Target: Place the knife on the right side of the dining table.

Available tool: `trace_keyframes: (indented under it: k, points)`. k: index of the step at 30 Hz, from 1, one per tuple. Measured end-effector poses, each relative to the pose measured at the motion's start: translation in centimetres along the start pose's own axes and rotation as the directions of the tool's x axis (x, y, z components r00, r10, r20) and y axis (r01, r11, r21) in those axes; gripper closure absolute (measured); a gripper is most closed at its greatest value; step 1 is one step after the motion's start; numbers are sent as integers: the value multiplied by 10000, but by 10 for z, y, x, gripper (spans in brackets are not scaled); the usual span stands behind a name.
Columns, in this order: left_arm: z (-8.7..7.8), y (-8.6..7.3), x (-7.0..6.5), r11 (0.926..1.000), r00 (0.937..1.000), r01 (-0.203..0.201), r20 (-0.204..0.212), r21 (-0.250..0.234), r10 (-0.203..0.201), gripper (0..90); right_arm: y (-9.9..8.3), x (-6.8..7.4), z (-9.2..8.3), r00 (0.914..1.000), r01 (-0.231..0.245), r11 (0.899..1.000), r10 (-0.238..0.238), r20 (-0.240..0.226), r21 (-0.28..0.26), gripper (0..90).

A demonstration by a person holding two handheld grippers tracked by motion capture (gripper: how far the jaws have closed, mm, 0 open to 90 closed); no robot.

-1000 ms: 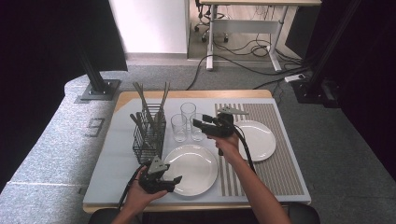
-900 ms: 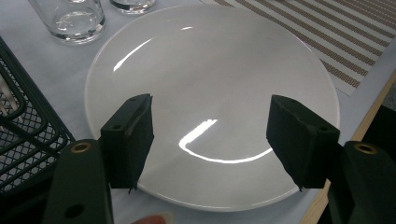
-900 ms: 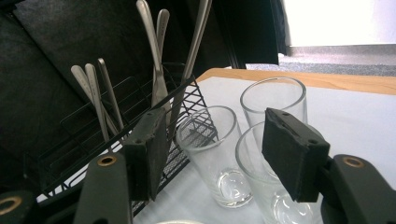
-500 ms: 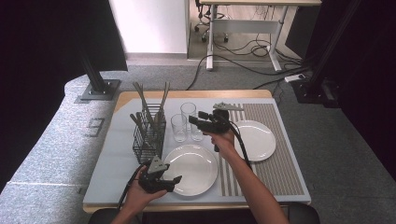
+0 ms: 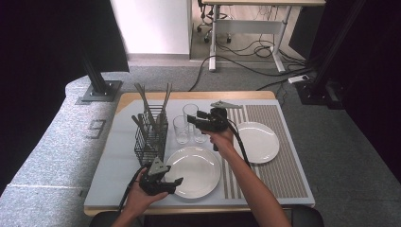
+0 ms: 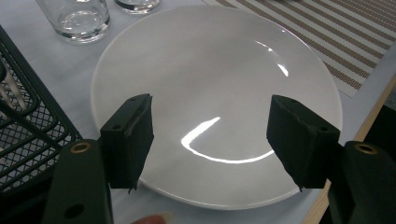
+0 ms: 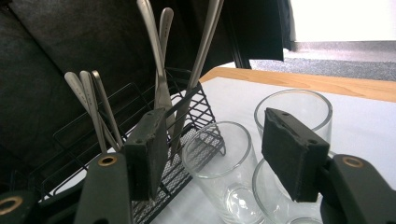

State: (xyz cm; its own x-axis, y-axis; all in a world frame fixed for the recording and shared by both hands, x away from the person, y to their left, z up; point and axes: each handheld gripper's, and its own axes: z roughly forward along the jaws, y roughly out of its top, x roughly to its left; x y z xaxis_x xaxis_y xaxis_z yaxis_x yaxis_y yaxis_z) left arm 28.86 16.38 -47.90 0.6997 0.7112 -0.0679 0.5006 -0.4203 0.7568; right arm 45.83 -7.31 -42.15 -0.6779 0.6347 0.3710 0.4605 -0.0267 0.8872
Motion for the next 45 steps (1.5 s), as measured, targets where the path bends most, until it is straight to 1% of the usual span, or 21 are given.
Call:
trace_keyframes:
  k: [8,18,29,35,40,43,45]
  points:
    - [0,0,0,10000,10000,-41,-15,45,41,319,3,1,6,10000,76,10000,-76,13,26,408]
    - [1,0,1,9999,9999,-104,-27,90,104,319,5,2,14,10000,3,10000,-3,28,-12,407]
    - [1,0,2,9999,9999,-104,-65,132,105,319,7,4,23,10000,-12,9999,11,30,167,405]
    - [1,0,2,9999,9999,-92,-68,134,92,319,9,5,27,10000,-49,9999,49,5,166,404]
    - [1,0,2,9999,9999,-106,-58,135,107,319,9,7,33,9999,90,9995,-93,80,318,403]
    - [1,0,2,9998,9999,-115,-47,138,116,319,9,8,36,9996,254,9987,-260,140,438,402]
    - [1,0,2,9998,9999,-116,-44,138,116,319,10,8,37,9997,214,9989,-219,108,425,402]
